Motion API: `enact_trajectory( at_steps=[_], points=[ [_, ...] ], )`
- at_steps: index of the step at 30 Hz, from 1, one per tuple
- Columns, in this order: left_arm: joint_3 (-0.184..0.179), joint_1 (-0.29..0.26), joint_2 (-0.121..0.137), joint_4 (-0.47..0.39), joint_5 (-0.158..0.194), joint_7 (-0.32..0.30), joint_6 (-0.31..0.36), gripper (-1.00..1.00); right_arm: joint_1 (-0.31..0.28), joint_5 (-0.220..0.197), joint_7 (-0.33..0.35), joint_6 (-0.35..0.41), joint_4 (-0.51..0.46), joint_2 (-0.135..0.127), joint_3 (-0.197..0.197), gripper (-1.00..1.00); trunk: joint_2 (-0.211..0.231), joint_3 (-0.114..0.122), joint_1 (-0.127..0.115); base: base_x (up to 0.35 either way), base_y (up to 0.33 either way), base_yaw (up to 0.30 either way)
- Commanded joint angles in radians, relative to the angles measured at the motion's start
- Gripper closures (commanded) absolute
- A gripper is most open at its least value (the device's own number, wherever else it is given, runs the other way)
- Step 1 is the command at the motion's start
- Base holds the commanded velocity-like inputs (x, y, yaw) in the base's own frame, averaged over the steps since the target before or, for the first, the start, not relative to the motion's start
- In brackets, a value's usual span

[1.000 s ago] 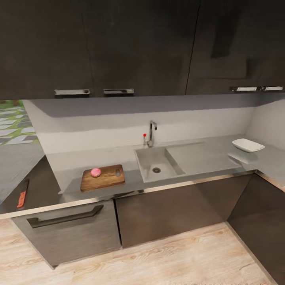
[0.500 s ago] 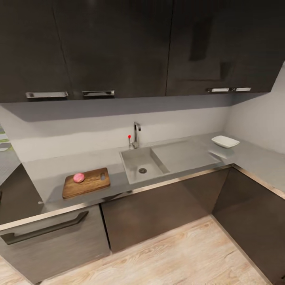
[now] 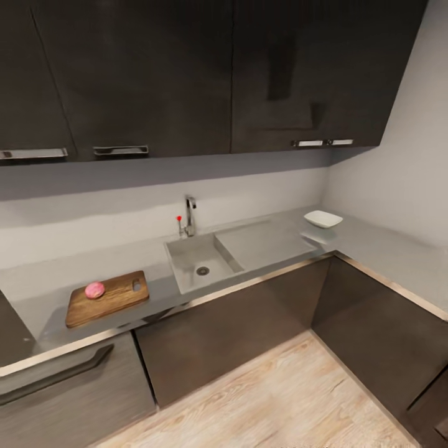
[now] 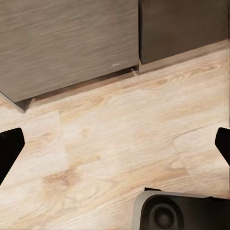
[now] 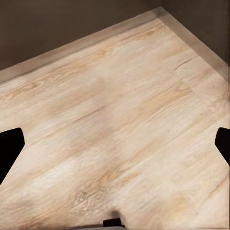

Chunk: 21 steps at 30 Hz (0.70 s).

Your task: In the kitchen, take the Vidalia onion out of the sink, dice it on the chopping board with the paring knife, put the diced onion into the bowl on the countertop, then place both the paring knife and the chopping board into the sink.

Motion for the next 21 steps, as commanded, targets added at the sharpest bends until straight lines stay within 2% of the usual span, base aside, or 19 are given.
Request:
enact_trajectory(
  at_steps=[1,11,21],
  points=[
    [-0.009,0.001,0.001,-0.002,0.005,0.008,-0.001,-1.00,0.000,-0.004,-0.008,-0.001,-0.002,-0.001,0.008,-1.00,-0.001,-0.001,0.001,0.000,0.000,-0.254],
    [-0.009,0.000,0.000,-0.002,0.005,0.008,-0.001,-1.00,0.000,-0.004,-0.008,-0.001,-0.002,-0.001,0.008,-1.00,-0.001,0.007,0.001,0.000,0.000,-0.246],
    [-0.009,0.000,0.000,-0.002,0.005,0.008,-0.001,-1.00,0.000,-0.004,-0.008,-0.001,-0.002,-0.001,0.008,-1.00,-0.001,0.014,0.001,0.000,0.000,-0.188]
  ],
)
